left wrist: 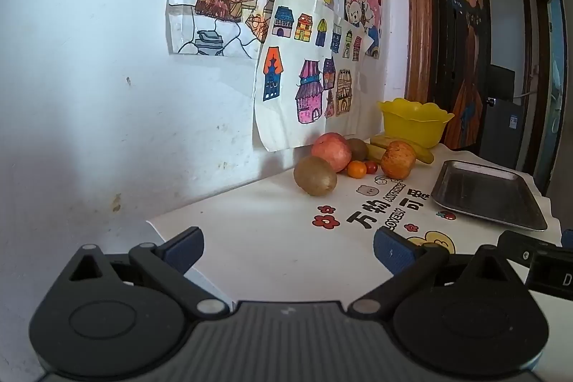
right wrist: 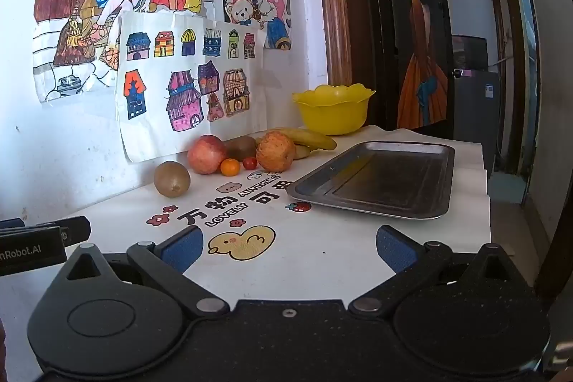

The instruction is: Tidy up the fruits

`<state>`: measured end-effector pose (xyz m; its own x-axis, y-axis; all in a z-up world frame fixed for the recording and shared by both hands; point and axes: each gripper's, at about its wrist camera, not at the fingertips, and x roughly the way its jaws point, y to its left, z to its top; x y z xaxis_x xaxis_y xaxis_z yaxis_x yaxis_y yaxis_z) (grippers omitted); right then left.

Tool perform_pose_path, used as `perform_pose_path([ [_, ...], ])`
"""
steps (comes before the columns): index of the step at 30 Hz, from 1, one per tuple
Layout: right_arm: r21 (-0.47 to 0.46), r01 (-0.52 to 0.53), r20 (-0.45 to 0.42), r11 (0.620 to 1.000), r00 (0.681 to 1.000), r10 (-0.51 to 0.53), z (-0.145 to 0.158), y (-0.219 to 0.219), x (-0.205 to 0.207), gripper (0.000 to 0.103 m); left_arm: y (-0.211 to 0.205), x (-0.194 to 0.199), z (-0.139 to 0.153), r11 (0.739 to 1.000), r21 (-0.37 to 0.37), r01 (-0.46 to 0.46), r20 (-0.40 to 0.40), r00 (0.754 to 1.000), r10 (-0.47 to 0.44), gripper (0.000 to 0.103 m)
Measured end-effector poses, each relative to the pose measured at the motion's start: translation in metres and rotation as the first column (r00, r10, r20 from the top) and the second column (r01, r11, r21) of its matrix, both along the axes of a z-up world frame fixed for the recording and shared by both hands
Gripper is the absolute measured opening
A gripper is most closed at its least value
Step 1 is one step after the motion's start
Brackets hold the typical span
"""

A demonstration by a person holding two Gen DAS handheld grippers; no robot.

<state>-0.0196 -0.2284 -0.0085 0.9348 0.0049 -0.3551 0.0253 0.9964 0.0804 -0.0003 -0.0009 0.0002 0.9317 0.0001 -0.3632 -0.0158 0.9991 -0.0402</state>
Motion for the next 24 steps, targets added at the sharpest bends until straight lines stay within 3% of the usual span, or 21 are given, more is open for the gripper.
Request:
perform_pose_path([
  [24, 0.010, 0.007, -0.015, 1.000, 1.000, -0.007, -0.0025, -0.0022, -0.0003, 0.102, 0.0024, 0.0017, -0.0019, 1.000, -0.003, -0.003, -0.006, 1.000, 0.003, 0.102],
])
